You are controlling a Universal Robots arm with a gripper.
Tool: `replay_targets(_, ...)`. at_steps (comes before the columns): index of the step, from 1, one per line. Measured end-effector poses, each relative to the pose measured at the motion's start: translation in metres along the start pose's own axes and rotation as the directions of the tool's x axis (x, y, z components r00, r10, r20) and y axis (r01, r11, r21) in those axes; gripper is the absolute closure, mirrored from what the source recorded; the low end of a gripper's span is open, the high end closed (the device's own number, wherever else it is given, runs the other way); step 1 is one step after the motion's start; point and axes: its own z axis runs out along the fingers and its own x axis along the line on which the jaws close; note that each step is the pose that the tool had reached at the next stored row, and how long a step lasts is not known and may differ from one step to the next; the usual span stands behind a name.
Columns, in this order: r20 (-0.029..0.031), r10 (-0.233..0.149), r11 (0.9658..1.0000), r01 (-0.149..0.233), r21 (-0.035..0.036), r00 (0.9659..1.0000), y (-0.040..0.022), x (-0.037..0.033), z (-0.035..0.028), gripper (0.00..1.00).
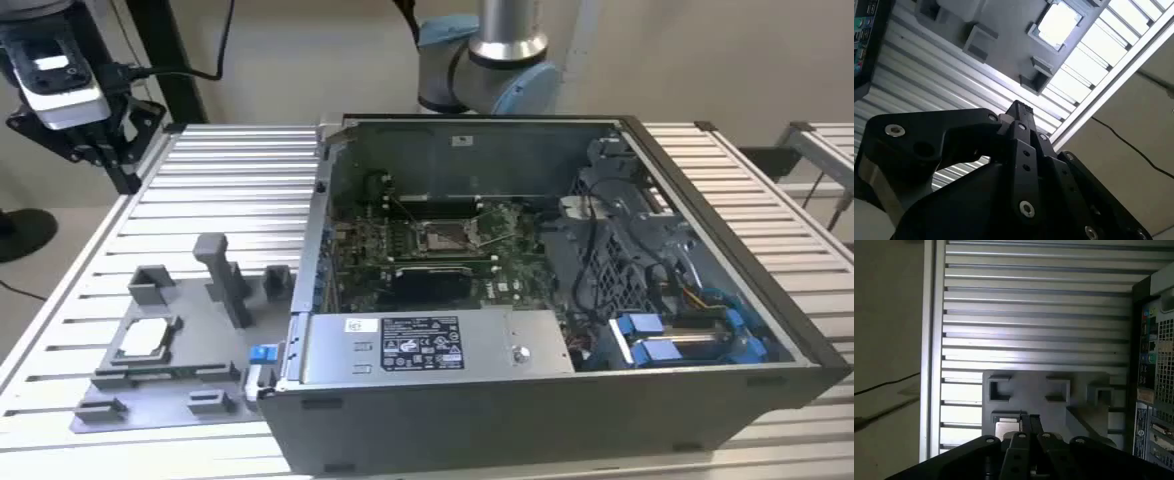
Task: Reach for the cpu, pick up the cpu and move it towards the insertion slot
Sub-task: 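Reach for the cpu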
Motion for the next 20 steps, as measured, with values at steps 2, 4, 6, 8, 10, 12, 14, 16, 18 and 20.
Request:
replay_targets(2,0.0,0.0,1.0,0.0,0.0,1.0,0.0,0.0,0.0,1.0)
replay_targets(4,0.0,0.0,1.0,0.0,0.0,1.0,0.0,0.0,0.0,1.0)
replay_targets(6,0.0,0.0,1.0,0.0,0.0,1.0,0.0,0.0,0.0,1.0)
replay_targets(8,0.0,0.0,1.0,0.0,0.0,1.0,0.0,0.0,0.0,1.0)
replay_targets(10,-0.0002,0.0,1.0,0.0,0.0001,1.0,0.0,0.0002,-0.0001,1.0)
replay_targets(12,-0.0001,0.0,1.0,0.0,0.0001,1.0,0.0,0.0002,-0.0001,1.0)
replay_targets(14,0.0,0.0,1.0,0.0,-0.0001,1.0,-0.0002,0.0003,0.0001,1.0)
replay_targets(16,-0.0001,0.0,1.0,0.0,0.0,1.0,-0.004,0.0006,0.0003,1.0)
replay_targets(18,-0.0001,0.0,1.0,0.0,0.0,1.0,-0.0116,0.001,0.0005,1.0)
replay_targets(20,0.0,0.0,1.0,0.0,0.0,1.0,-0.0207,0.0017,0.0011,1.0)
